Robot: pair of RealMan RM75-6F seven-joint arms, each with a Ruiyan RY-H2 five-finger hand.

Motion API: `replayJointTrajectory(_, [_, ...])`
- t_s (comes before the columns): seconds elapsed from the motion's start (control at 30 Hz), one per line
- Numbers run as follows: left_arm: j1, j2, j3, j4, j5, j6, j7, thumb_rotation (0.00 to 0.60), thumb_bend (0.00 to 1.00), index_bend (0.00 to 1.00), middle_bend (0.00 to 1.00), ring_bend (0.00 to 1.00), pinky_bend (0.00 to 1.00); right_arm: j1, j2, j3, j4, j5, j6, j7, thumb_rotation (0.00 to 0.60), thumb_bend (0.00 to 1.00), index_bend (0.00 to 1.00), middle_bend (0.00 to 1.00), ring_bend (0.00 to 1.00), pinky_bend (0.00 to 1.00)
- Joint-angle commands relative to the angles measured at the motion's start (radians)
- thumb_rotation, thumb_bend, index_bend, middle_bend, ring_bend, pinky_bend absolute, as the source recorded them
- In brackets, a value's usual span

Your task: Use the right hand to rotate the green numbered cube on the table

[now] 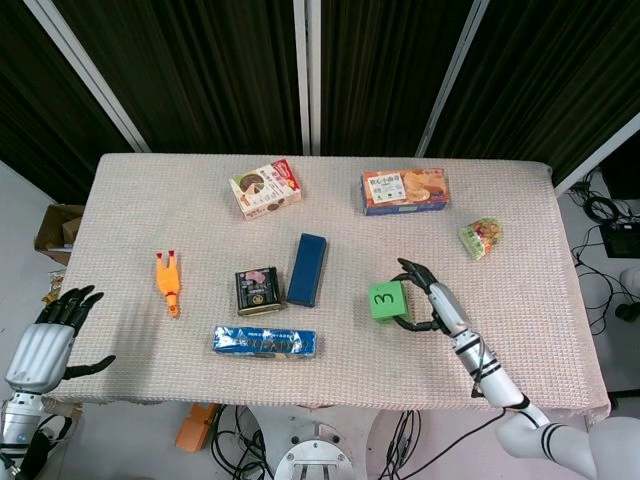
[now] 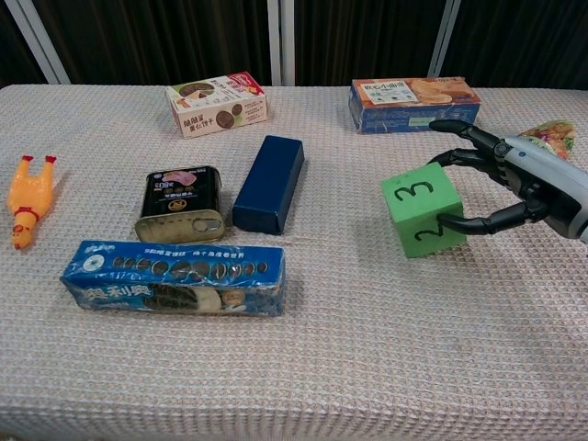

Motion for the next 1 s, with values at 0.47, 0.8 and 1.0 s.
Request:
replayJointTrajectory(0.47, [0.013,0.02,-0.006,-0.022,-0.001,0.029,0.004,0.475,0.12,0.14,0.08,0.07,0.18,-0.086,0.248,0.021,-0.197,-0.112,0.299,-0.264,0.6,0.01,0.0,0.0,0.0,0.0])
replayJointTrajectory(0.8, [0.039,0.049,-0.013,-0.039,-0.032,0.055,0.008,0.474,0.12,0.14,0.08,0.07,0.18,-0.402,0.575,0.002,-0.625,0.165,0.419,-1.216,0.6,0.03,0.0,0.0,0.0,0.0])
replayJointTrajectory(1.0, [0.039,0.049,-0.011,-0.041,-0.019,0.057,0.017,0.477,0.12,0.14,0.08,0.07,0.18,-0.477,0.542,0.01,-0.563,0.207,0.437,-1.07,0.6,0.04,0.0,0.0,0.0,0.0])
